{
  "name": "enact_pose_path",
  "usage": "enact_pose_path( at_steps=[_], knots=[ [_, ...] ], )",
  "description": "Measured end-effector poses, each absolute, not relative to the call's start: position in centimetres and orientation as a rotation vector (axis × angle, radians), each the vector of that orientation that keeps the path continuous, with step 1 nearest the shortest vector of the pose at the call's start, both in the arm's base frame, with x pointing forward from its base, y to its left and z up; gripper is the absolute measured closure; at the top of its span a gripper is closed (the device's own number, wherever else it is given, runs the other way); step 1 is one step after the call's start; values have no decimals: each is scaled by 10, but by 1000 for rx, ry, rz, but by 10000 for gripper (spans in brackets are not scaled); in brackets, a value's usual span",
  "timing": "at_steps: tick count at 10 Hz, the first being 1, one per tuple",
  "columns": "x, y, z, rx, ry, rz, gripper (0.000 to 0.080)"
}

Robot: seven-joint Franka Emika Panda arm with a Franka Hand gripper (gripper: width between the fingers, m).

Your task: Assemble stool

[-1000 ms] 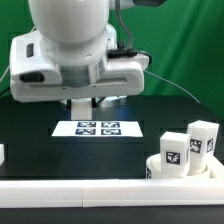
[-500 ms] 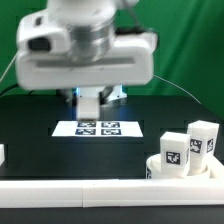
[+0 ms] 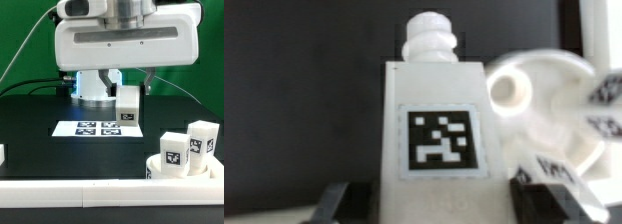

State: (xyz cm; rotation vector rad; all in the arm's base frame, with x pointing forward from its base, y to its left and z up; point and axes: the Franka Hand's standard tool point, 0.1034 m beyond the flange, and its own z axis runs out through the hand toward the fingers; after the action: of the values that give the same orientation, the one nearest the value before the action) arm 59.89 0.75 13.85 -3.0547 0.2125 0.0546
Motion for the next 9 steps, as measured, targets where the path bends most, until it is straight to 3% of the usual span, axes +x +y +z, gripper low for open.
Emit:
enact_pose_path(
  at_steps=[3,5,9],
  knots=[
    [597,41,151,-3045,212,-383,462],
    [594,63,147,-2996,255,-632,462],
    [591,65,141,-2973,246,-750,462]
  ],
)
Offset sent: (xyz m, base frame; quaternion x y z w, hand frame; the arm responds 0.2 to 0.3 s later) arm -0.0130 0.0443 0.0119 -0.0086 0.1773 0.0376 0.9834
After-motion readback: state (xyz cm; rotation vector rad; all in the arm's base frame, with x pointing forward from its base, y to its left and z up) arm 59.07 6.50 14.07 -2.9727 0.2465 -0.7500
